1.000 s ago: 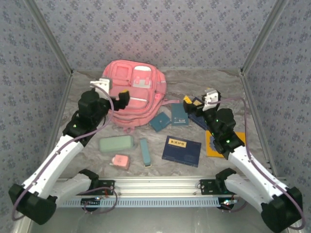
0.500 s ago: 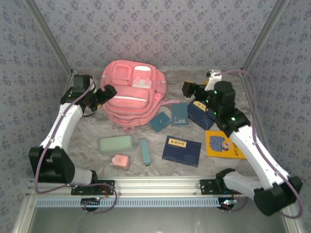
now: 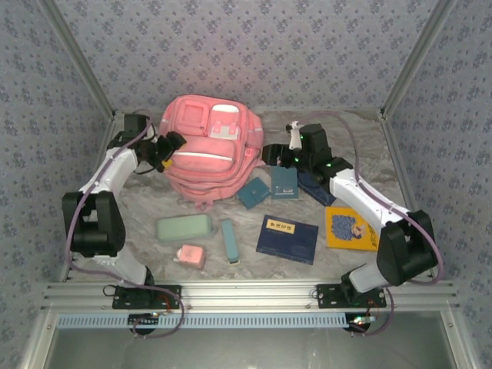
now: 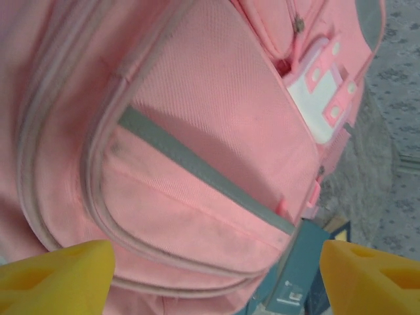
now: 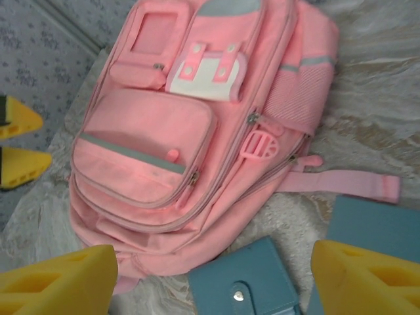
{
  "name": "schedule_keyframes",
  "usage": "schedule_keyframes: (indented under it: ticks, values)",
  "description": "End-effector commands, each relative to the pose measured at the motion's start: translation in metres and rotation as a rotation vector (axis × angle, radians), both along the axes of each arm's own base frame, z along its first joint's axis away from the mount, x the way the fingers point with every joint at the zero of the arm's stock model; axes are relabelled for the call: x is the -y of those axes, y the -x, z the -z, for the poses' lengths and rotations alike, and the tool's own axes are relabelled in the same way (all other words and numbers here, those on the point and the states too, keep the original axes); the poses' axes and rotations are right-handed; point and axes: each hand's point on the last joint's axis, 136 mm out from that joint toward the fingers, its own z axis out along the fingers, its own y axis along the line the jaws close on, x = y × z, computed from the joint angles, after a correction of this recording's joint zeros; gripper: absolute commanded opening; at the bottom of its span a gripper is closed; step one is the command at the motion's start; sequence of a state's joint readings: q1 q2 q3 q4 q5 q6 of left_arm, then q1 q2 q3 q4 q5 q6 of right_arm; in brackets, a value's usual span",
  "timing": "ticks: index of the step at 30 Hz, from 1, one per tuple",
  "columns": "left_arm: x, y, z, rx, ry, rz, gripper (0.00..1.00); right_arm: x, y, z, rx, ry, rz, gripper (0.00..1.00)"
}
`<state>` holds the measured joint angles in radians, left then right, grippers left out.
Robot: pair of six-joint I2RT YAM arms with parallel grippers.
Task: Pack the student bag
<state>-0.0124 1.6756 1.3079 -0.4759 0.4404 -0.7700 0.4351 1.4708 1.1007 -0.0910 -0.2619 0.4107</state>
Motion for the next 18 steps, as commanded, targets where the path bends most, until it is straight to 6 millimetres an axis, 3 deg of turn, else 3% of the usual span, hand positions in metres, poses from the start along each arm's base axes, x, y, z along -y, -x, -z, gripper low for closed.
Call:
schedule_keyframes:
  ticks: [1,3,4,18]
  values:
    - [-0.017,-0.011,-0.001,0.008,-0.124,0.033,0.8,-0.019,-0.004,-0.021,0.037,-0.027,-0.06,0.79]
    - [-0.022,-0.015,0.006,-0.008,-0.158,0.032,0.79,-0.021,-0.005,-0.008,0.003,-0.006,-0.068,0.78]
    - [-0.022,-0.018,0.009,-0.014,-0.158,0.034,0.78,-0.024,-0.009,-0.02,0.024,-0.011,-0.072,0.78]
    - [-0.001,-0.023,0.048,-0.061,-0.05,0.059,0.66,-0.022,-0.01,0.005,-0.051,0.044,-0.073,0.73]
